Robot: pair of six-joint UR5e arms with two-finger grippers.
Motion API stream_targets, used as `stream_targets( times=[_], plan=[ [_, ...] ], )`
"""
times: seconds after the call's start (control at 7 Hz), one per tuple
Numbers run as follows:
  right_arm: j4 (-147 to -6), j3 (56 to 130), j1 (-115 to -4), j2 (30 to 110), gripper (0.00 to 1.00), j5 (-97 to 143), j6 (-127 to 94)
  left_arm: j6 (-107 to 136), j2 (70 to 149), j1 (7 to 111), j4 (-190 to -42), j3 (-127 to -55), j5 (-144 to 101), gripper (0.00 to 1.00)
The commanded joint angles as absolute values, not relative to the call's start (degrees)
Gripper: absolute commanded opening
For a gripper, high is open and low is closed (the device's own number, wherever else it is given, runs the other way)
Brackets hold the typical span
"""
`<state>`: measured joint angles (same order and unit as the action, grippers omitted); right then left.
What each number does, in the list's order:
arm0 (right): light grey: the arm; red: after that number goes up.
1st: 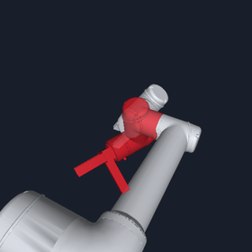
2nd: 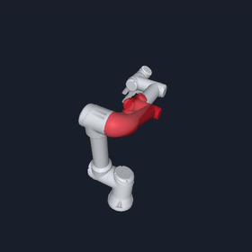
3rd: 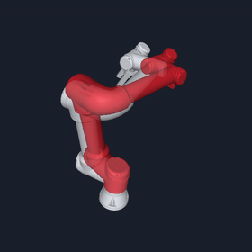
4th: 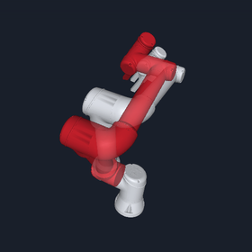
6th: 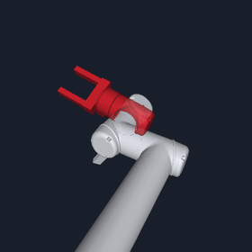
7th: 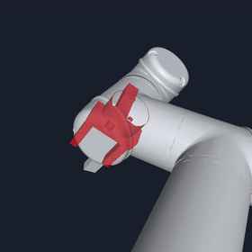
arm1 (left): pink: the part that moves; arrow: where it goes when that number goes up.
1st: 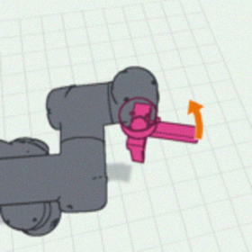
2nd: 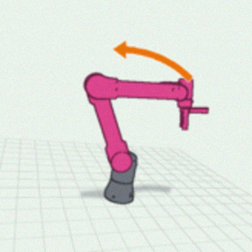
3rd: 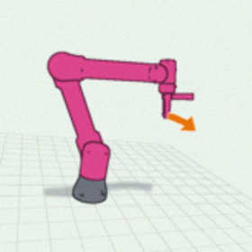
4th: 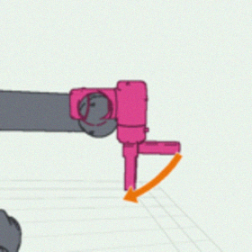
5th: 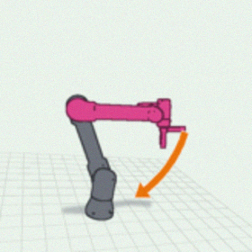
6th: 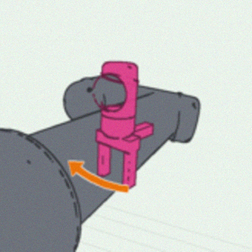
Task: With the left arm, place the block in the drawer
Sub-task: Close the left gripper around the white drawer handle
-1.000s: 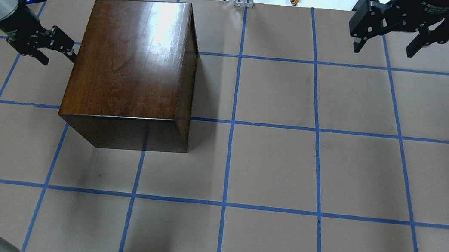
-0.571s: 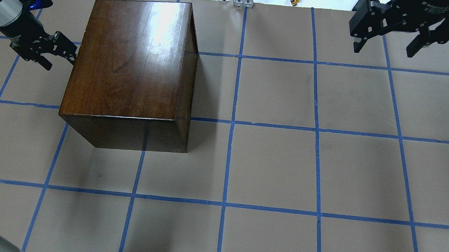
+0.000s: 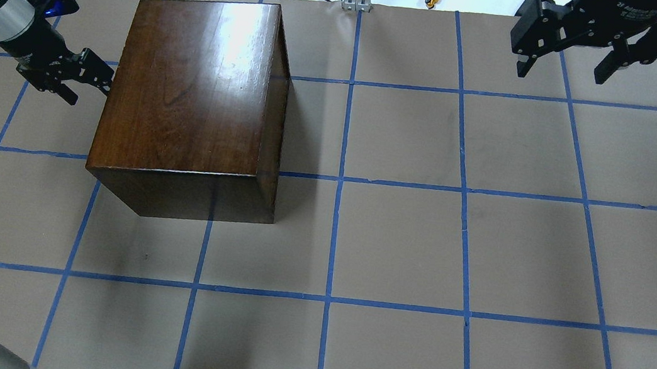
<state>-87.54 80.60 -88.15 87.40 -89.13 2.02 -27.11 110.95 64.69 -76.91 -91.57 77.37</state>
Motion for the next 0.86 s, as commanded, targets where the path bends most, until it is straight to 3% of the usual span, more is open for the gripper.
stream_targets(
  times=[0.0, 0.71],
  plan=[
    [-87.54, 80.60, -88.07, 87.45, 1.00, -89.21, 2.02, -27.33, 111.01, 64.69, -76.90, -91.84, 76.20, 0.99],
    [-87.54, 80.60, -88.07, 87.36, 1.00, -89.12, 2.02, -28.12, 111.36, 64.07, -76.03, -91.85, 76.20, 0.99]
  ],
)
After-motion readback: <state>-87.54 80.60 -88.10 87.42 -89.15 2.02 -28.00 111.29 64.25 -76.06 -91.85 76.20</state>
